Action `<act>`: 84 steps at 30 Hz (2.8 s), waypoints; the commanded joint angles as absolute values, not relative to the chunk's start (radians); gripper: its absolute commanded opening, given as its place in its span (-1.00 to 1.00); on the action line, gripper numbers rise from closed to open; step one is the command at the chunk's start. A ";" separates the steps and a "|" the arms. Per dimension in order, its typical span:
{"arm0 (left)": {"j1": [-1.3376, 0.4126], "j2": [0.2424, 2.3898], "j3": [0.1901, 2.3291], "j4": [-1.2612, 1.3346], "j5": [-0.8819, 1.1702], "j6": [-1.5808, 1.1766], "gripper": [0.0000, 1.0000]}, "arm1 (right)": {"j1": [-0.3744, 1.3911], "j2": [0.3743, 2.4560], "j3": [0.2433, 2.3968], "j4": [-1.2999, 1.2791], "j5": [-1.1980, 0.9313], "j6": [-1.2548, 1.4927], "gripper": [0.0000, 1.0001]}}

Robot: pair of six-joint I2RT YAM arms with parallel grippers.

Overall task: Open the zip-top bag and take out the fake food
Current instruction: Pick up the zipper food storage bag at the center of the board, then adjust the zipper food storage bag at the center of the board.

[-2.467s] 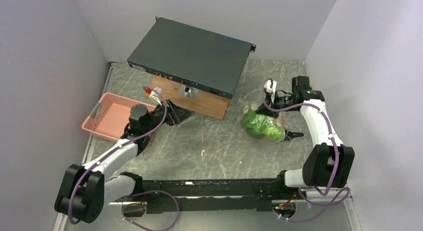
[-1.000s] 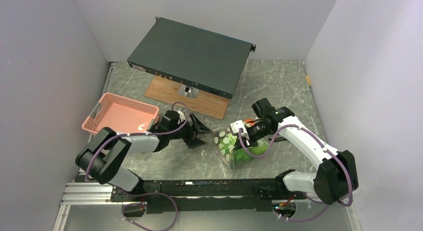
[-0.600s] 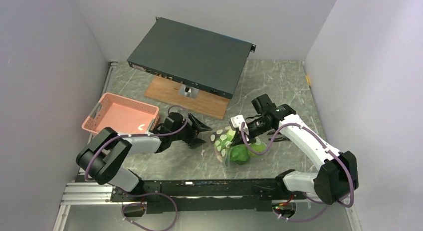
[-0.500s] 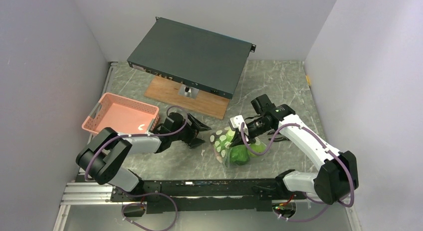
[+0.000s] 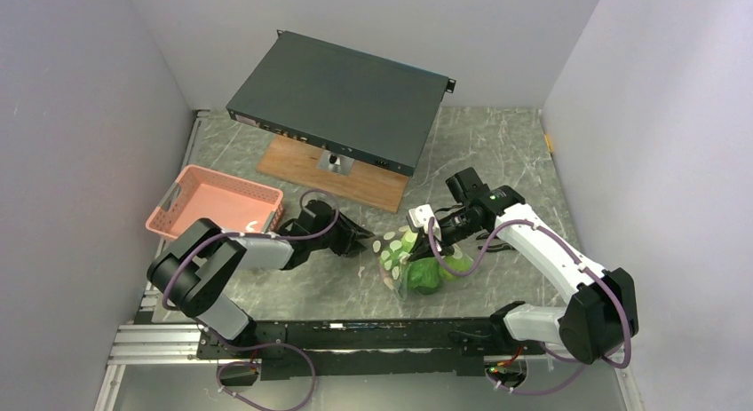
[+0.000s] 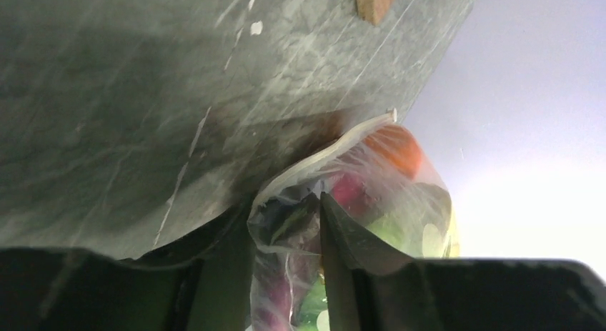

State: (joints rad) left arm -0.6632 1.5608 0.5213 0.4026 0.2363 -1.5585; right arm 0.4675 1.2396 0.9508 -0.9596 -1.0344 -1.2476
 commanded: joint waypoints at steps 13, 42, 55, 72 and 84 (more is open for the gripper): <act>-0.663 1.304 0.586 0.324 0.167 -1.147 -1.00 | 0.405 1.177 0.915 -0.955 -1.052 -1.210 -0.82; -0.671 0.915 0.818 -0.131 0.547 -0.136 -1.00 | 0.271 1.272 1.206 -1.253 -1.281 -1.306 0.80; -0.722 1.028 1.014 -0.223 0.573 0.022 -1.00 | 0.266 1.259 1.141 -0.875 -1.222 -0.797 0.80; -0.764 1.050 1.008 -0.147 0.532 0.036 -1.00 | 0.354 1.283 1.059 -0.720 -1.164 -0.629 0.04; -0.767 1.020 0.944 -0.089 0.489 0.025 -1.00 | 0.361 1.287 1.067 -0.781 -1.180 -0.708 -1.00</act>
State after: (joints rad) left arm -0.7631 1.0569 0.9588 -0.1886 0.5091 0.0231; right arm 0.3553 1.2877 1.0508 -0.7506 -1.1519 -0.6506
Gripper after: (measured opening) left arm 0.009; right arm 0.024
